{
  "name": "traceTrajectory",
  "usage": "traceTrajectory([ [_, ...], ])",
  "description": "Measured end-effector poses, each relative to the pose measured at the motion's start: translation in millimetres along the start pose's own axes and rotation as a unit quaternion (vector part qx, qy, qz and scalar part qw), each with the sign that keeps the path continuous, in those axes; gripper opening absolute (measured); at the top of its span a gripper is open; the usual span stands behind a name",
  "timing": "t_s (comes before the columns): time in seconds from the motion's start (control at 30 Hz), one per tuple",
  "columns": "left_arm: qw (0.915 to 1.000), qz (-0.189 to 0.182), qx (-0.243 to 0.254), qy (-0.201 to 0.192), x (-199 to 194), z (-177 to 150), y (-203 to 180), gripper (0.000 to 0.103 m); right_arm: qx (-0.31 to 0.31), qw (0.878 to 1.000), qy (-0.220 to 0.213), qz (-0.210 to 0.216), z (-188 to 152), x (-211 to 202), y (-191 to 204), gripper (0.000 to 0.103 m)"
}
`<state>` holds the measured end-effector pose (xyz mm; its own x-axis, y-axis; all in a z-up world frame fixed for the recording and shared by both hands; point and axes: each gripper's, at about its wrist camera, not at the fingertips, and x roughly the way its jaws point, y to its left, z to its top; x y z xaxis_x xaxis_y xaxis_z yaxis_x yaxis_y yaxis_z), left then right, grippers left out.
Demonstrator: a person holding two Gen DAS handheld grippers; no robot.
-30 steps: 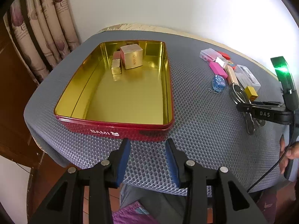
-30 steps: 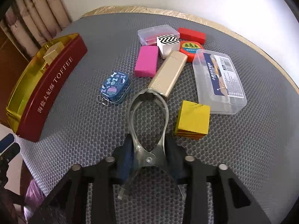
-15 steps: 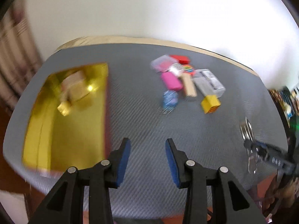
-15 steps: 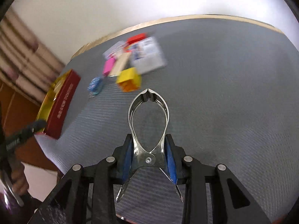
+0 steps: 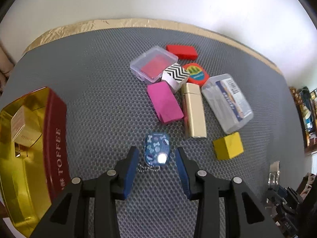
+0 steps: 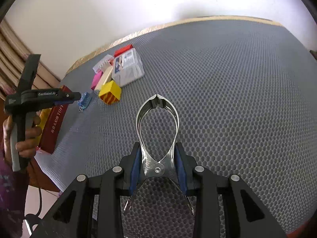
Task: Organize rigid objects
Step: 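Place blue keychain case in the tin with left gripper while right gripper holds tongs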
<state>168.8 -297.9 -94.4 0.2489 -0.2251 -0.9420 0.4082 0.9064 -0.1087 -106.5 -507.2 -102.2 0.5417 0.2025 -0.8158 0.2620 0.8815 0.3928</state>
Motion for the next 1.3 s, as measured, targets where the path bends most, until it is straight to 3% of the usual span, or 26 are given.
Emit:
traceTrajectory([
  [0.3,0.9995,0.003,-0.004,0.03,31,15,5,0.039,0.017,1.0,0.005,0.015,1,3,-5,0.032],
  [0.5,0.9999,-0.003,-0.011,0.011,34,21,7,0.039,0.021,1.0,0.01,0.018,1,8,-5,0.032],
  [0.57,0.9999,0.003,-0.014,-0.001,34,21,10,0.031,0.023,1.0,0.01,0.019,2,8,-5,0.032],
  [0.7,0.9998,0.0,-0.02,-0.005,33,18,19,0.031,0.026,0.999,0.009,0.023,2,8,-7,0.032],
  [0.83,0.9986,-0.01,-0.047,-0.023,12,6,27,0.031,0.026,0.999,0.009,0.02,3,7,-7,0.032],
  [1.03,0.994,-0.02,-0.073,-0.079,-61,-21,55,0.031,0.024,1.0,0.007,0.015,2,6,-5,0.032],
  [1.17,0.9895,-0.002,-0.107,-0.097,-101,-39,91,0.031,0.022,1.0,0.006,0.01,0,5,-3,0.032],
  [1.3,0.983,0.059,-0.144,-0.098,-115,-49,151,0.031,0.022,1.0,0.005,0.005,-2,5,0,0.032],
])
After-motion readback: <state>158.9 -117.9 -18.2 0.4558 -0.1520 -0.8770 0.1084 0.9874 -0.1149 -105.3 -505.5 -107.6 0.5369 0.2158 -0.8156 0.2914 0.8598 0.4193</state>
